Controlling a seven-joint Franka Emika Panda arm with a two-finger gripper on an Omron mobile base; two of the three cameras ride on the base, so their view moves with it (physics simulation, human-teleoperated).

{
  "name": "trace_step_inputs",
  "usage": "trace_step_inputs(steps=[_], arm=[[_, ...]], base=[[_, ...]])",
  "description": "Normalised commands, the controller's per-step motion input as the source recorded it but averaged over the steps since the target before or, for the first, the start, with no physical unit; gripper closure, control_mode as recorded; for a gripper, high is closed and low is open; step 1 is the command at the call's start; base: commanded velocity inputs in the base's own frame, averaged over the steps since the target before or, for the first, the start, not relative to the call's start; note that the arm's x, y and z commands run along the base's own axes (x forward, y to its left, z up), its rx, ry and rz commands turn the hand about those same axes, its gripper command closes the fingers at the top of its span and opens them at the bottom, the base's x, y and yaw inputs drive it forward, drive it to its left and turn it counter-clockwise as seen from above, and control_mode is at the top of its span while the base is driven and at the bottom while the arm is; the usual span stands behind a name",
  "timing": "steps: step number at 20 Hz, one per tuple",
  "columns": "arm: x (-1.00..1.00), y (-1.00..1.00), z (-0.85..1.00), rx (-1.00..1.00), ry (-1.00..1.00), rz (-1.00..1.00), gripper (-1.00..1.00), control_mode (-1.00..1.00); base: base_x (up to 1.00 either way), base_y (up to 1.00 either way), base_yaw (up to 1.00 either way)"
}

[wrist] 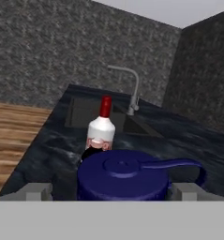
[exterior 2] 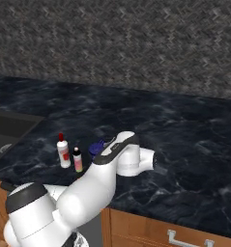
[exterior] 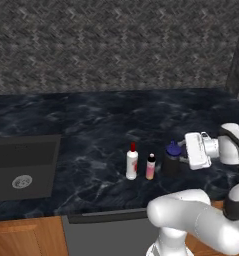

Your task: Move the drinks to the dining counter.

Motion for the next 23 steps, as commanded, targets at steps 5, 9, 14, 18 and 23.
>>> trace_step_inputs(steps=[5, 9, 14, 18, 23], arm=[[-0.25, 0.0, 0.33, 0.0, -0.04, -0.02, -1.0, -1.0], [0.0, 0.0, 0.47, 0.0, 0.0, -0.01, -1.0, -1.0], [-0.08, 0.0, 0.65, 0.0, -0.01, 0.0, -1.0, -1.0], [-0.48, 0.0, 0.69, 0.0, -0.11, 0.0, -1.0, -1.0], [-0.68, 0.0, 0.62, 0.0, -0.17, 0.0, -1.0, -1.0]], base=[[0.0, 0.0, 0.0], [0.0, 0.0, 0.0], [0.0, 0.0, 0.0], [0.0, 0.0, 0.0], [0.0, 0.0, 0.0]])
